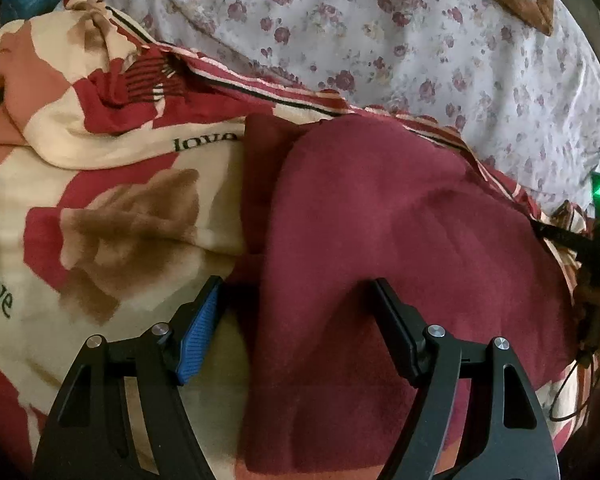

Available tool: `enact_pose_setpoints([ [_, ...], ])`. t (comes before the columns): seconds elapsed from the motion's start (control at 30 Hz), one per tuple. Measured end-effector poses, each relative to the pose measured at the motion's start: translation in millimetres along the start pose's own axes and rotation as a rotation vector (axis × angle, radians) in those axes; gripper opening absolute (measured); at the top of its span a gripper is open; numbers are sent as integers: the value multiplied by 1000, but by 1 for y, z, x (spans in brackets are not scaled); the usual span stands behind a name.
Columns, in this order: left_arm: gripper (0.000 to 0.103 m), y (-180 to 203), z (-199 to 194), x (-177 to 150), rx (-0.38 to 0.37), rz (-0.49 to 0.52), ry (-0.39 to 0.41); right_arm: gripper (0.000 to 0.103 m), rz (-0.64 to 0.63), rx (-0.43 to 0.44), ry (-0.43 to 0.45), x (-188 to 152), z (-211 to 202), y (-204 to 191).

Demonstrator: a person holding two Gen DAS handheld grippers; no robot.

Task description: Fold small clothes

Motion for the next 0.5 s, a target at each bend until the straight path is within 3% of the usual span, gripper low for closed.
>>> enact_pose_setpoints([
  [0.07,75,-1,-2,-1,-2,3,6,14,-17,-17,18,0,-3,-4],
  [0.2,74,-4,-3,-2,-19,-18,2,35,22,-15,82,2,-44,-11],
  [0.27,74,-3,-5,-3,-22,-25,2,39,-21,17,122,1,-66,-29],
  [0.37,74,-3,-11,-6,-12,-30,14,40,-158,122,120,-1,-84,-80],
  [0.5,74,-4,-15,-10,14,-20,23,40,-314,258,57,-10,-74,-159],
])
Point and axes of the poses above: each gripper's, at about its wrist camera, not at the fingertips, and z roughly the way its jaws point, y to its right, x to its top, the point moved 3 cm from there along z, roughly the way its jaws point, and after that the axes turned 8 degrees about -y, right-handed, at the moved point
